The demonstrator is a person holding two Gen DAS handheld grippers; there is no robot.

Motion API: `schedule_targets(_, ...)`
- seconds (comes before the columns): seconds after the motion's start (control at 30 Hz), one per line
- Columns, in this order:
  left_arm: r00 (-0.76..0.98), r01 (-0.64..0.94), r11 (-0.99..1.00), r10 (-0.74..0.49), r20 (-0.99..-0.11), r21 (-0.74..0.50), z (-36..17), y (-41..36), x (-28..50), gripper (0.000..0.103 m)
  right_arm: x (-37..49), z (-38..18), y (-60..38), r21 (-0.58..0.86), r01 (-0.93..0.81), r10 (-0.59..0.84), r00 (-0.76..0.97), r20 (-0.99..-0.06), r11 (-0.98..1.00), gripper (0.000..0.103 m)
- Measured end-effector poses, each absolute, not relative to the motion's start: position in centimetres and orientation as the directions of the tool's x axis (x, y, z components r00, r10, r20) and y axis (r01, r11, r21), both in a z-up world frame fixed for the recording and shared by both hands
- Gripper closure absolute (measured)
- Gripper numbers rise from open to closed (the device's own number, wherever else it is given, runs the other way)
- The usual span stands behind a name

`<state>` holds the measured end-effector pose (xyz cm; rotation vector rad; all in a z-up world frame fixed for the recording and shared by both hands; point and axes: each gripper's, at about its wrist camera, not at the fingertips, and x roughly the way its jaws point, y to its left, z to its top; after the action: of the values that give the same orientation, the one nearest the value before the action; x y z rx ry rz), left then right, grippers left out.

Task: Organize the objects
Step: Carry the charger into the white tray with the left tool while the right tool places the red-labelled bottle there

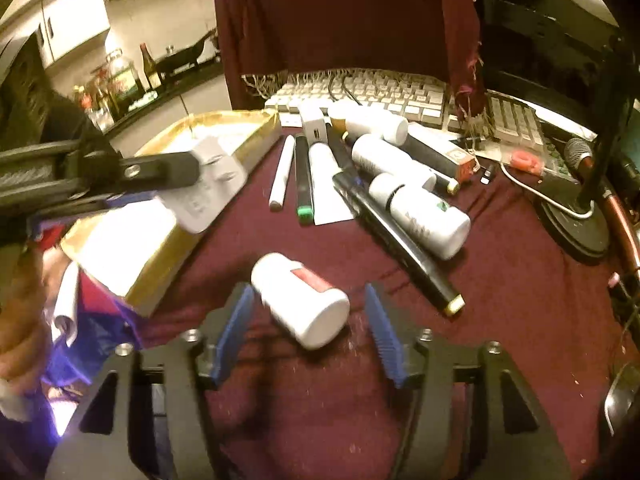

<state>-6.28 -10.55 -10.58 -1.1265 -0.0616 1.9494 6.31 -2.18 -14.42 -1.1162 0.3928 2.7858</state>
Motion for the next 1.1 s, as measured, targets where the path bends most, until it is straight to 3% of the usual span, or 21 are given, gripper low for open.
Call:
schedule_targets(0.17,-0.262,-0.627,-0.639,0.711,-0.652,-0.446,-9.4,-12.6,-6.5,0.081,4.3,-15.7,-2.0,0.270,-0.218,-0.051,-0.684,-0.728,-0.938,0.043)
schedule_targets(0.27,-0.301,-0.617,-0.656,0.706,-0.641,-0.434,-9.0,-14.0,-6.7,0.081,4.3,-15.5,-2.4,0.244,-0.225,-0.022,-0.691,-0.723,-0.943,0.055)
schedule_targets(0.33,-0.311,-0.607,-0.664,0.704,-0.639,-0.436,-9.0,-14.6,-7.0,0.081,4.4,-15.5,-2.7,0.251,-0.221,-0.030,-0.692,-0.721,-0.943,0.058)
schedule_targets(0.8,-0.341,-0.519,-0.718,0.671,-0.658,-0.463,-10.2,-17.0,-9.2,0.081,6.0,-13.2,-3.0,0.276,-0.244,0.010,-0.766,-0.642,-0.930,0.058)
schedule_targets(1.1,-0.384,-0.471,-0.761,0.632,-0.673,-0.446,-10.4,-18.5,-10.4,0.080,4.0,-10.7,-5.6,0.283,-0.146,-0.048,-0.814,-0.580,-0.948,0.058)
